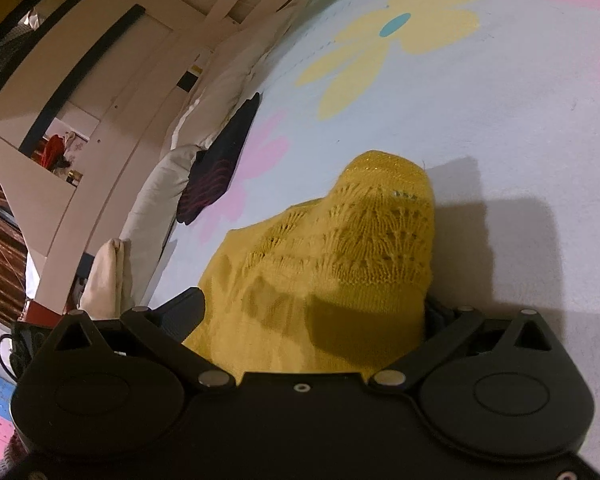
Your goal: Fold small clothes
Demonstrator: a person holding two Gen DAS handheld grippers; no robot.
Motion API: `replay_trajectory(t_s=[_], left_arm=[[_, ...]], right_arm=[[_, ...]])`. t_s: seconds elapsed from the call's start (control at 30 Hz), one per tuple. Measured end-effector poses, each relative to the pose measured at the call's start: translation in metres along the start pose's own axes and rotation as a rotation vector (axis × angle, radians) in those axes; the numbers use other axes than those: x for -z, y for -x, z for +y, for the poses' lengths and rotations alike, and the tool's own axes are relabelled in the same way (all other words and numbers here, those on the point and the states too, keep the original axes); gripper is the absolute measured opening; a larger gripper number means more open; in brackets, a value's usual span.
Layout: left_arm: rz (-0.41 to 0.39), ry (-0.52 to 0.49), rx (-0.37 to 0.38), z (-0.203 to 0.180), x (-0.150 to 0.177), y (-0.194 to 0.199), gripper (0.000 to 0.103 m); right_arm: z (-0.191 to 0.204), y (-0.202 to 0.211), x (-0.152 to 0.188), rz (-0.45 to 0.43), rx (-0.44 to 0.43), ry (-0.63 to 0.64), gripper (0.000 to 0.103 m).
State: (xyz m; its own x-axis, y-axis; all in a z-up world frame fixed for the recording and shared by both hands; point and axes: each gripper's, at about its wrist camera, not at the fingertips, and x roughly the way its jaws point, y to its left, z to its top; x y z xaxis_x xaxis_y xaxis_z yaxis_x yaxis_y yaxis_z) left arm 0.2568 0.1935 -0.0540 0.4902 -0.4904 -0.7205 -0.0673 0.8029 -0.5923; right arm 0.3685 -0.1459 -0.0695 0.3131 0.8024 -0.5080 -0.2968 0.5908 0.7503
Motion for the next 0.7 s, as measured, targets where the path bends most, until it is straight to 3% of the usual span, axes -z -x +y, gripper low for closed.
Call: replay_trajectory(t_s=[0.17,0.4,0.57,0.6,0.63,0.67,0.7], left_arm=[[0.049,0.025,0.057,-0.006,0.003,-0.01,0.102],[0.025,0.087,0.156,-0.012,-0.003,-0.039,0.102],[0.015,0.042,0.135,-0.024,-0.006,-0.047,0.098],[0.013,0.032,0.113,-0.028,-0.007,-0.048,0.092],[0.008,0.021,0.09,-0.029,-0.007,-0.046,0.066],[0.009,0.009,0.053,-0.03,-0.007,-0.046,0.038],[0.009,0.0,0.02,-0.03,-0.006,-0.046,0.031]], right_arm=[[0.0,0.002,0.002,0.003,-0.001,0.002,0.103],[-0.001,-0.004,-0.002,-0.001,-0.022,0.002,0.103],[-0.001,-0.009,-0.005,-0.006,-0.033,0.015,0.103],[0.001,-0.01,-0.005,-0.011,-0.019,0.019,0.102],[0.003,-0.01,-0.005,-0.011,0.008,0.029,0.089],[0.006,-0.01,-0.004,-0.007,0.049,0.039,0.073],[0.007,-0.01,-0.003,-0.005,0.097,0.05,0.044]])
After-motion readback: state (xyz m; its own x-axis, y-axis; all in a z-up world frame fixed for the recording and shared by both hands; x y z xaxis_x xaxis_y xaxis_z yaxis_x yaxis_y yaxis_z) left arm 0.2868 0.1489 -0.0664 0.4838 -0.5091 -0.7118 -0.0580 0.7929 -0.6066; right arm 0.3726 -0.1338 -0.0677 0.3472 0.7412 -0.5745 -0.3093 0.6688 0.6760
